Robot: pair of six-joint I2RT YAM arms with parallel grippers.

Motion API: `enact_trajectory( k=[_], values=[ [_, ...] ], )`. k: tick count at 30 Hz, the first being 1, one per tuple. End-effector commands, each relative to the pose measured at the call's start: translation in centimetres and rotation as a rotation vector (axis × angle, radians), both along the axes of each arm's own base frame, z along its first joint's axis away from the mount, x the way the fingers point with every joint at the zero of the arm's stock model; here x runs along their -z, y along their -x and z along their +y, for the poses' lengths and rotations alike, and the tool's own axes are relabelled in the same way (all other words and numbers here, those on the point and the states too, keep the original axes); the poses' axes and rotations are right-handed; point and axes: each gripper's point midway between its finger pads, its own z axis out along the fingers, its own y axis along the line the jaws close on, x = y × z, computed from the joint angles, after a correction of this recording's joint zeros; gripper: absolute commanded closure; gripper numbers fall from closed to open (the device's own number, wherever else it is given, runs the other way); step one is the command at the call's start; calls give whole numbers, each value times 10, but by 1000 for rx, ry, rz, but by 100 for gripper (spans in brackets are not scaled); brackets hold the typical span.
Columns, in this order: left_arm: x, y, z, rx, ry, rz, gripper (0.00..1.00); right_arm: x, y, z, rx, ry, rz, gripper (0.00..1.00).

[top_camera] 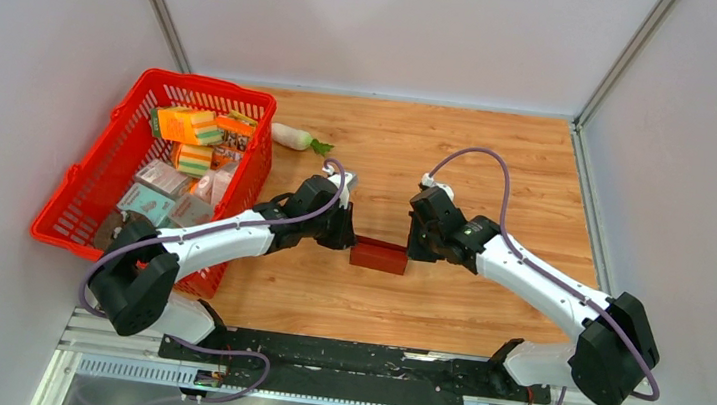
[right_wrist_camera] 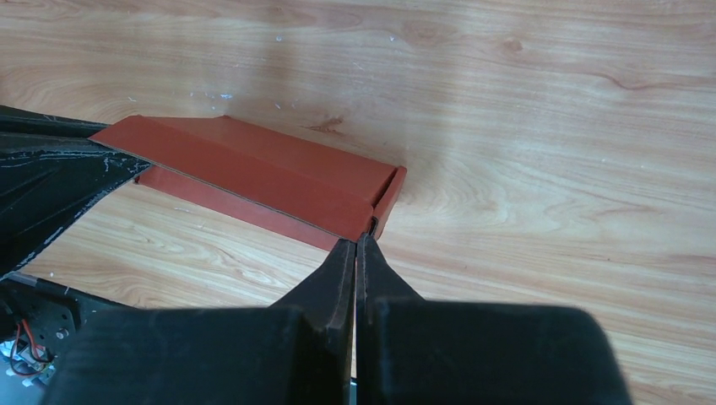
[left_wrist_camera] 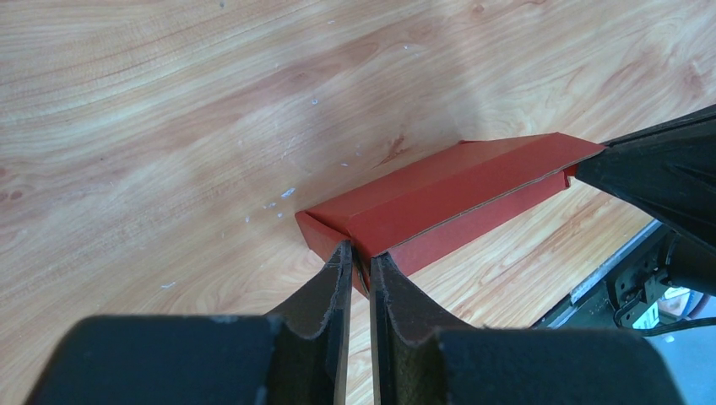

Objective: Fold the paper box

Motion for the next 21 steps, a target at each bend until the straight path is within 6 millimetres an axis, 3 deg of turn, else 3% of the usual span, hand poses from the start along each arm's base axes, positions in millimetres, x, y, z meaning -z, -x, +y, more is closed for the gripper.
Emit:
enact_trajectory(
  k=[1, 7, 15, 21],
  values=[
    [11, 13, -5, 45, -19, 35, 83, -27, 1, 44, -58, -194, 4, 100],
    [11, 13, -4, 48, -22, 35, 83, -20, 1, 35, -63, -138, -4, 100],
    [11, 12, -5, 52, -21, 31, 83, -12, -2, 10, -147, 73, -106, 100],
    [9, 13, -5, 55, -22, 31, 83, -12, 4, 21, -194, 97, -152, 100]
  ],
)
